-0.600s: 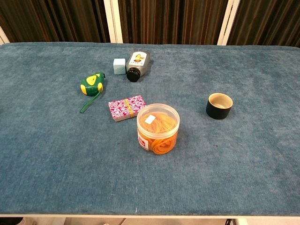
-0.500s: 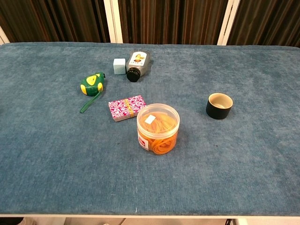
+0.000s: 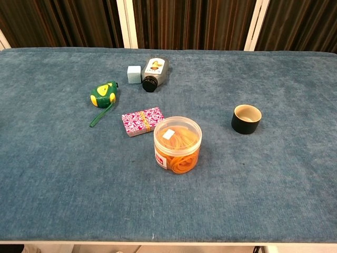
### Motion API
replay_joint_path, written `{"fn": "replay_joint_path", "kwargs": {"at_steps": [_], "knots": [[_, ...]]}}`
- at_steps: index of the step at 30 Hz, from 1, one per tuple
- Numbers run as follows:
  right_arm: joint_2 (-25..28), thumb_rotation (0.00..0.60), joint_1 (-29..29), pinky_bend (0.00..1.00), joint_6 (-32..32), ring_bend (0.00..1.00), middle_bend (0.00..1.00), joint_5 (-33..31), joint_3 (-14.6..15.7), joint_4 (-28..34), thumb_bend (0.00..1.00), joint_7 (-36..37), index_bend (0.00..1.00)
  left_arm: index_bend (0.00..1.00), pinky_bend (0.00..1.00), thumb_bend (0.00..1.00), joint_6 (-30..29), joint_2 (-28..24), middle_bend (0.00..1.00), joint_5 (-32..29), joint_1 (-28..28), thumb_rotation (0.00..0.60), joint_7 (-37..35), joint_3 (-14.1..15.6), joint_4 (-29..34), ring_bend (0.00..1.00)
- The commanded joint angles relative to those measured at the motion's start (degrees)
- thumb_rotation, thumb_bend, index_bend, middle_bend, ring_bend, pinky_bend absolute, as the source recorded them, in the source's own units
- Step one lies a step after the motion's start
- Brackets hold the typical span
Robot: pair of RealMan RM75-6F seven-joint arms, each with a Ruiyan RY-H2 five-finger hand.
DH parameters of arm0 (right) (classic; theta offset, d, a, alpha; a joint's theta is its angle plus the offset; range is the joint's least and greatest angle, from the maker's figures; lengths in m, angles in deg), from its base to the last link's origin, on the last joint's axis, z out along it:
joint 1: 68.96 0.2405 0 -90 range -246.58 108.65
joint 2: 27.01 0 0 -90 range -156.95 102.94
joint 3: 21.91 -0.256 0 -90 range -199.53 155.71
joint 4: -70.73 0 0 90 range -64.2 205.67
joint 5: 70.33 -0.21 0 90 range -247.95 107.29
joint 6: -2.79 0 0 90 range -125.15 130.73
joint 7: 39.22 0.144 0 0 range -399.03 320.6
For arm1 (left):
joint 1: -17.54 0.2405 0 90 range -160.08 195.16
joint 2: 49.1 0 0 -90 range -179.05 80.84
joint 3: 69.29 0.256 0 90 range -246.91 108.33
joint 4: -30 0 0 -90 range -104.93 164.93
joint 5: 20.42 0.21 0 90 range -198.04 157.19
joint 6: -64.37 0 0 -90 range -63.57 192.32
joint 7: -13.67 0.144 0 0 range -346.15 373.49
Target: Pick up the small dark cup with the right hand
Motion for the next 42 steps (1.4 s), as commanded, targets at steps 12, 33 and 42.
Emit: {"fn": "replay_joint_path", "kwargs": {"at_steps": [12,33,42], "knots": [[-6.15,0.6,12.61,0.09,-18.03,0.09,0.17,-6.31,-4.28,-3.15,0.12,-1.94,0.14,0.14,0.07,0.33,0.88,-0.27,0.04,-1.54,0.21,0.6,1.0,-0.02,1.11,0.07],[-26.18,0.6,29.84,0.23,-31.58,0.2,0.21,-20.15,-11.27,-20.47,0.12,-3.37,0.25,0.14,0.07,0.34,1.51,-0.74,0.04,-1.92,0.23,0.6,1.71,0.14,1.72,0.08],[-30.44,0.6,32.47,0.3,-30.81,0.28,0.28,-22.16,-11.32,-23.21,0.12,-4.49,0.34,0.14,0.07,0.34,1.96,-0.99,0.04,-2.45,0.2,0.6,1.68,0.08,1.96,0.08]]}}
